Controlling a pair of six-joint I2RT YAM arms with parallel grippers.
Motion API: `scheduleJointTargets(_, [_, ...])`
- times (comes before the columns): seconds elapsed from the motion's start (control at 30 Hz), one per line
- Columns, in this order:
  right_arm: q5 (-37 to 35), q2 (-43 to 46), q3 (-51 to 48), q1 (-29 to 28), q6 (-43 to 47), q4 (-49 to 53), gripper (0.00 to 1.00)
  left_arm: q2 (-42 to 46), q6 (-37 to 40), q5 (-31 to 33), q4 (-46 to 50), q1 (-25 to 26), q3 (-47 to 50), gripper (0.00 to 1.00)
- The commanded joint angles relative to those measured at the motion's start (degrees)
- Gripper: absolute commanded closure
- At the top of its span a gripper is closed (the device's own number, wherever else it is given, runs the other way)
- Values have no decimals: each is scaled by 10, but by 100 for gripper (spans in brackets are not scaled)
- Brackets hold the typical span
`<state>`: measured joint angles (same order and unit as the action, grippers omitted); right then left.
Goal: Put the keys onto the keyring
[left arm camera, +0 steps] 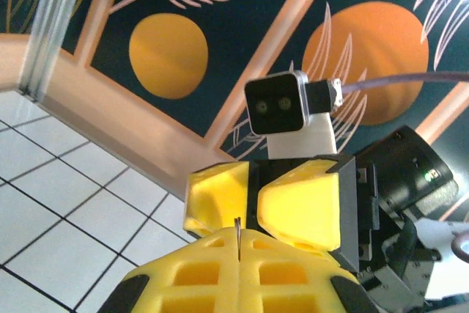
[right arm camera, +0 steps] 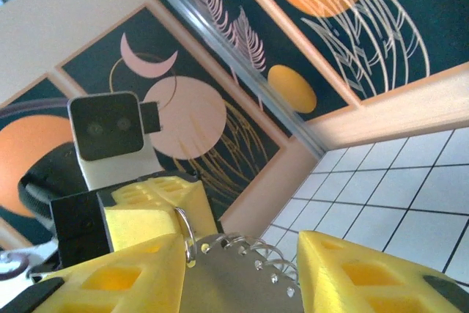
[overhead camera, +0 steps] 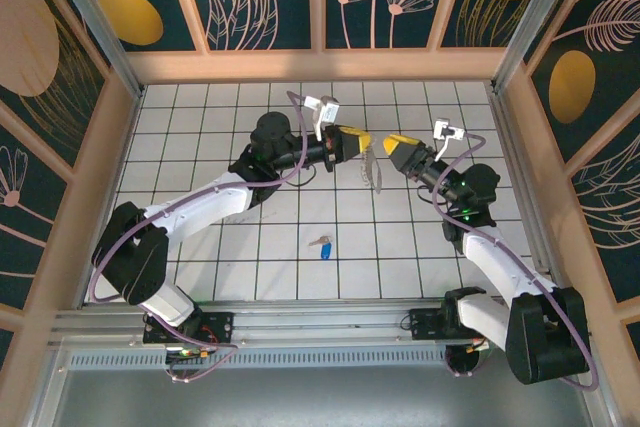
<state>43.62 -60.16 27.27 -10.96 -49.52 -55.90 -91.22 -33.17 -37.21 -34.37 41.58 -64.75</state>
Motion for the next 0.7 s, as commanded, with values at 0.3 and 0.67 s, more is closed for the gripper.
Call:
scheduleJointTargets(0.3, [61, -12, 2, -14, 14, -47, 61, -13, 14, -53, 7, 0, -24, 100])
scheduleJointTargets(0.67, [65, -25, 9, -35, 26, -46, 95, -17, 7, -55, -3, 0, -24, 100])
